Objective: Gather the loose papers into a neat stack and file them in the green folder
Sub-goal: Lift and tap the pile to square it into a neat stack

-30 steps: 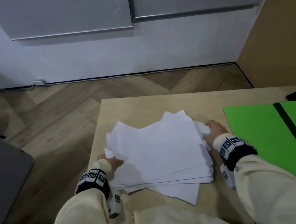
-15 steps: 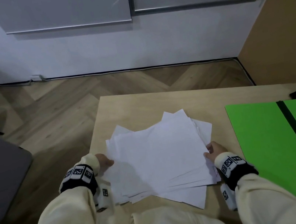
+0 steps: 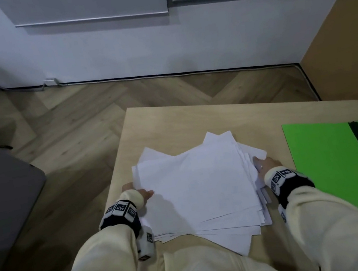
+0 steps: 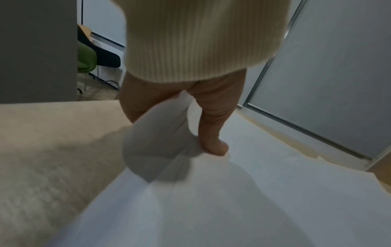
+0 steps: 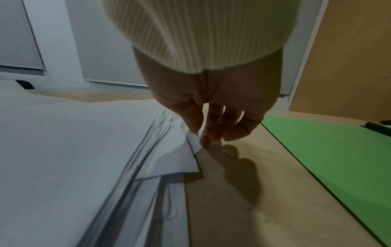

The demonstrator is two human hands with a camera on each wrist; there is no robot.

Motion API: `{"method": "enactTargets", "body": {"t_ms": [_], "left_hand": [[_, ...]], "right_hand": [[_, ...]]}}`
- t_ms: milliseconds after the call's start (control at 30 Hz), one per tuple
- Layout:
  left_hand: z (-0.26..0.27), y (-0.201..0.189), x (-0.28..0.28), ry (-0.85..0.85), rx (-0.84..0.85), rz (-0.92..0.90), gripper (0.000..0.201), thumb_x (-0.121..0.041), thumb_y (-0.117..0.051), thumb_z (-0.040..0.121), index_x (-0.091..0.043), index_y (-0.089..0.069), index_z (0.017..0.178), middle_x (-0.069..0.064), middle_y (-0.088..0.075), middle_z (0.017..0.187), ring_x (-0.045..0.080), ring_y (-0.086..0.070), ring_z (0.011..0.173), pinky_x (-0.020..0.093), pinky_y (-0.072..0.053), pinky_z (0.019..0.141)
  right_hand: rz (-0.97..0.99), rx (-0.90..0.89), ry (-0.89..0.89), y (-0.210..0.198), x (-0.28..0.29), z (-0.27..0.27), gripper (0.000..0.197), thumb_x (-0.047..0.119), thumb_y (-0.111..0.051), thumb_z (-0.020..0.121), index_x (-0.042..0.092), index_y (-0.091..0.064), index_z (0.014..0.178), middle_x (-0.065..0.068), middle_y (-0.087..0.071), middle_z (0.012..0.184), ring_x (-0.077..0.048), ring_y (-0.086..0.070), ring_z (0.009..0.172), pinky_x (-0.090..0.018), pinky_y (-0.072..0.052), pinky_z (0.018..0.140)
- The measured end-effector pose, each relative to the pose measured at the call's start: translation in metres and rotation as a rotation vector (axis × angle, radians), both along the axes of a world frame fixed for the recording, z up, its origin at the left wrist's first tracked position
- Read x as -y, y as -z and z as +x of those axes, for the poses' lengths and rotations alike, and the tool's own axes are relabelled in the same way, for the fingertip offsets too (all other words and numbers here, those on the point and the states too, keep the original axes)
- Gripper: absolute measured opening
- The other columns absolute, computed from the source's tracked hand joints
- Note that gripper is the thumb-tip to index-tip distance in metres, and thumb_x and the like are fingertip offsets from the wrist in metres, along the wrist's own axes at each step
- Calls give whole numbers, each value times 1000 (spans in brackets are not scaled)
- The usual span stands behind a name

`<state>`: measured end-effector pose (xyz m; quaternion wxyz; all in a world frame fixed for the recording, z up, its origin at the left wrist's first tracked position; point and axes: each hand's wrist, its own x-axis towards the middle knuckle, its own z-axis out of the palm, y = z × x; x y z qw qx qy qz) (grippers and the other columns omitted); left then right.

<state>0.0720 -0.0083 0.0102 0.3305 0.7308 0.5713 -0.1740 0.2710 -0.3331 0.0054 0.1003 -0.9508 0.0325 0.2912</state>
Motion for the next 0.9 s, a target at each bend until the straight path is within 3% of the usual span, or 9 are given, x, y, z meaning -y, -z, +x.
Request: {"method": "enactTargets", "body": {"t_ms": [67, 100, 200, 300, 433, 533, 667, 767, 900], "left_hand": [[-1, 1, -1, -20, 31, -31, 70, -32, -78, 71, 1, -52, 126, 15, -61, 126, 30, -60, 114, 34, -49, 98], [-1, 2, -3, -16, 41, -26, 70, -31, -79, 70, 1, -52, 126, 16, -61, 125, 30, -60, 113, 35, -50, 98], [-5, 3, -4, 16, 46, -23, 67, -30, -75, 75, 0, -50, 129, 14, -60, 127, 29, -59, 115, 32, -48, 97], [-6, 2, -4, 36, 61, -17, 62, -30, -71, 79, -1, -49, 130, 12, -59, 128, 28, -58, 117, 29, -46, 97], [-8, 5, -5, 27, 117, -57, 61, -20, -75, 76, 1, -51, 128, 17, -60, 126, 33, -58, 115, 34, -45, 99], [-8, 6, -5, 18, 146, -70, 59, -14, -74, 76, 2, -51, 128, 19, -60, 126, 35, -57, 116, 35, -44, 100], [-10, 6, -9, 47, 123, -83, 59, -15, -75, 76, 2, -52, 127, 19, -60, 127, 35, -57, 116, 35, -44, 98], [-11, 3, -12, 88, 80, -80, 63, -26, -74, 77, 0, -50, 129, 17, -58, 129, 35, -56, 118, 35, -44, 99], [-13, -6, -15, 114, 4, -45, 69, -38, -70, 79, -2, -45, 133, 16, -54, 134, 33, -53, 122, 36, -43, 102]], "right_hand": [[-58, 103, 19, -2, -2, 2, 17, 23, -55, 83, 12, -59, 96, -17, -56, 120, -36, -57, 107, -33, -47, 86], [-61, 152, 6, -2, -1, 4, 15, 21, -58, 82, 12, -56, 94, -16, -58, 116, -35, -58, 104, -32, -47, 84], [23, 156, -171, 2, 5, 3, 24, 13, -60, 83, 9, -54, 106, -15, -58, 120, -31, -59, 104, -27, -43, 81], [111, 160, -251, 11, 11, -3, 39, 11, -57, 87, 7, -46, 124, -14, -45, 131, -33, -54, 111, -34, -44, 92], [114, 160, -201, 14, 9, -7, 36, 18, -58, 86, 9, -50, 121, -15, -49, 125, -33, -52, 111, -36, -44, 92], [106, 121, -176, 12, 7, -2, 28, 19, -65, 81, 6, -61, 105, -9, -46, 116, -26, -53, 96, -24, -40, 86], [215, 21, -140, 14, 16, 3, 22, 19, -69, 78, 11, -49, 82, 1, -44, 76, -18, -45, 77, -25, -32, 64], [373, 62, -37, 10, 25, 7, 28, 5, -65, 80, 17, -46, 64, 0, -45, 57, -17, -43, 71, -24, -29, 55], [400, 316, 176, -6, 36, 13, 4, 3, -63, 82, 2, -67, 83, -12, -59, 72, -22, -53, 74, -25, -38, 70]]}}
